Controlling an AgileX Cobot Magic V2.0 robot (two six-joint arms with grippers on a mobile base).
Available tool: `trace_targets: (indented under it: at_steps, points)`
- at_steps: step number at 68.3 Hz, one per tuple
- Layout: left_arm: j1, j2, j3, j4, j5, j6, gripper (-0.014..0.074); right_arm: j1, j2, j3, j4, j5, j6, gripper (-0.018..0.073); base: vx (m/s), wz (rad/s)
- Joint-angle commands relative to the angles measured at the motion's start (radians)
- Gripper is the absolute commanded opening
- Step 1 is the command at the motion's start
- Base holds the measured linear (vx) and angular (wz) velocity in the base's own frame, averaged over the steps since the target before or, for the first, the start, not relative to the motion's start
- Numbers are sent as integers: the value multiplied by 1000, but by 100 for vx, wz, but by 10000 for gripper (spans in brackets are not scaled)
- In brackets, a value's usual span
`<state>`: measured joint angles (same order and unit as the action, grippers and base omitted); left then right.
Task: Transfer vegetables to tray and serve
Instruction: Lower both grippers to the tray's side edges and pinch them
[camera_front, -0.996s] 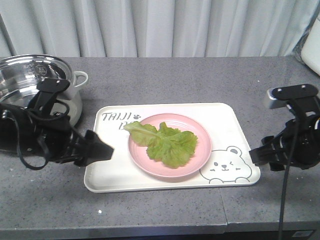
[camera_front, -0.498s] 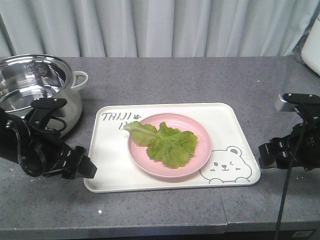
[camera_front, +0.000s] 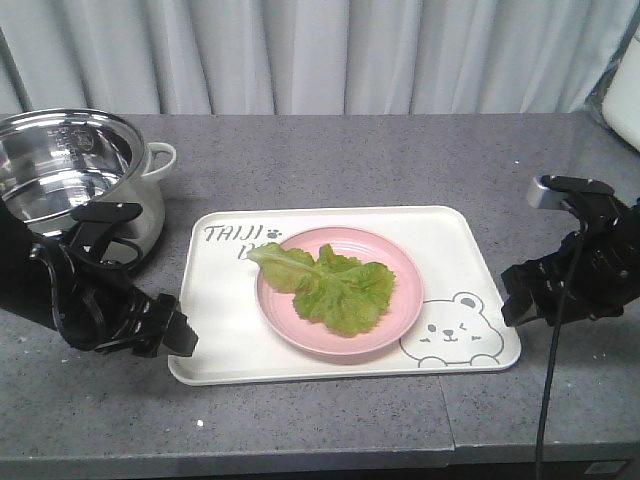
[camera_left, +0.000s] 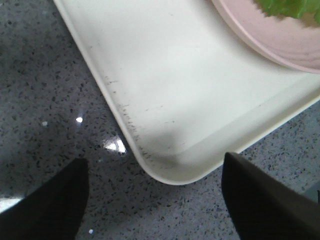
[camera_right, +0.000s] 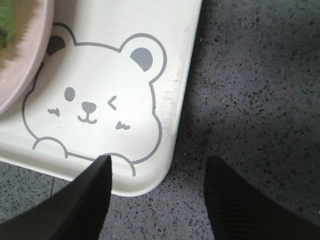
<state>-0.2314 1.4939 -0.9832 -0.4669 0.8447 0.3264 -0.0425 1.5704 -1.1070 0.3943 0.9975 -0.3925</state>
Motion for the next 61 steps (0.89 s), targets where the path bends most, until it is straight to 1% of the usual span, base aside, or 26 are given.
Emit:
trace_targets:
  at_steps: [1, 13, 27, 39, 46, 52, 61]
  points:
    - [1, -11, -29, -30, -31, -11, 538, -7, -11, -31, 22, -1, -5, 399, 0, 0]
    - [1, 29, -29, -44, -55, -11, 538, -7, 9, -31, 41, -16, -27, 399, 0, 0]
    - [-1, 69, -29, -116, -90, -8, 538, -7, 31, -31, 42, -28, -36, 399, 0, 0]
    - [-1, 90, -29, -121, -102, -9, 538, -7, 56, -31, 69, -40, -71, 399, 0, 0]
    - [-1, 90, -29, -145, -102, -9, 538, -7, 69, -31, 77, -42, -89, 399, 0, 0]
    - [-1, 90, -29, -163, -102, -9, 538, -7, 79, -31, 109, -44, -114, 399, 0, 0]
    - [-1, 90, -29, -163, -104, -9, 538, -7, 96, -31, 129, -48, -135, 399, 0, 0]
